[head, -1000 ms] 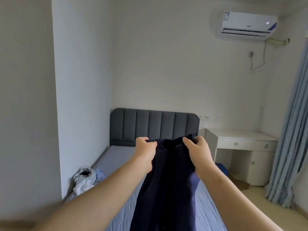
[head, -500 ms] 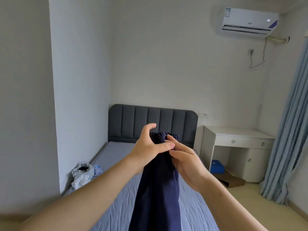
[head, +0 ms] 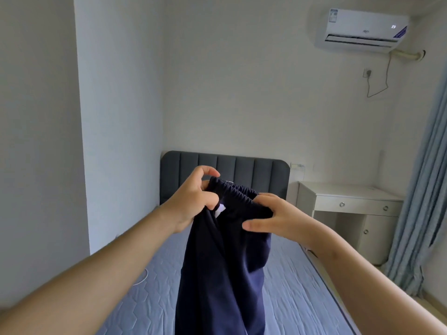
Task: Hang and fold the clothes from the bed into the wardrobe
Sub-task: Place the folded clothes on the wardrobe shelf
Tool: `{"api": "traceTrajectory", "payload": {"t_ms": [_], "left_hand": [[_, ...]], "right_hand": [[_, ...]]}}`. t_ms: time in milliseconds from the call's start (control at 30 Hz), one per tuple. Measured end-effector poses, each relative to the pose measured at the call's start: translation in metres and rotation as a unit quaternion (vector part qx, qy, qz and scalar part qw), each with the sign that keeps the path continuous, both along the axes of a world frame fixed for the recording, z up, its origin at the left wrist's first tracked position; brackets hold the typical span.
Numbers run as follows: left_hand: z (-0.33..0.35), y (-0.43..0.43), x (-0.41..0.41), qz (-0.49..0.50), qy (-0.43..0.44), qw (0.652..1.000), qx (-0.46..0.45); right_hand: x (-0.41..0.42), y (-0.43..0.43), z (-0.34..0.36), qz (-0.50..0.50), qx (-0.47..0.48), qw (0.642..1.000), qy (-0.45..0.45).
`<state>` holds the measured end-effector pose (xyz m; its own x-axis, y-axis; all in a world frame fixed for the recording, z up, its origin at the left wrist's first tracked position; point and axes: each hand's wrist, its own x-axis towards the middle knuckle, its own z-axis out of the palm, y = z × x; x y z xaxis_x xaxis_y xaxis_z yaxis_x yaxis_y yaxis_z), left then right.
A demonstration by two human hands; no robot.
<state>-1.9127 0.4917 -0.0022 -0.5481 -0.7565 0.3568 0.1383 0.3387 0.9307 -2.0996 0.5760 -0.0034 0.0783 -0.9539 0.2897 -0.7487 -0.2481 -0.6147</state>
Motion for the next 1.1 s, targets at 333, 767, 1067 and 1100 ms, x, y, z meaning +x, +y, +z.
{"api": "traceTrajectory", "payload": {"t_ms": [333, 767, 1067, 1100], "left_hand": [[0.005, -0.025, 0.009, 0.065, 0.056, 0.994, 0.061], [-0.016, -0.032, 0.029, 0.033, 0.072, 0.994, 0.069], [0.038, -0.042, 0.065, -0.038, 0.108, 0.991, 0.074], [0.046, -0.045, 0.073, -0.037, 0.084, 0.994, 0.056]], "right_hand": [[0.013, -0.003, 0.027, -0.096, -0.066, 0.987, 0.107], [0.034, -0.028, 0.007, -0.025, -0.080, 0.923, -0.375], [0.066, -0.046, 0.027, 0.018, -0.016, 0.919, -0.393], [0.066, -0.045, 0.035, 0.021, -0.007, 0.913, -0.408]]}}
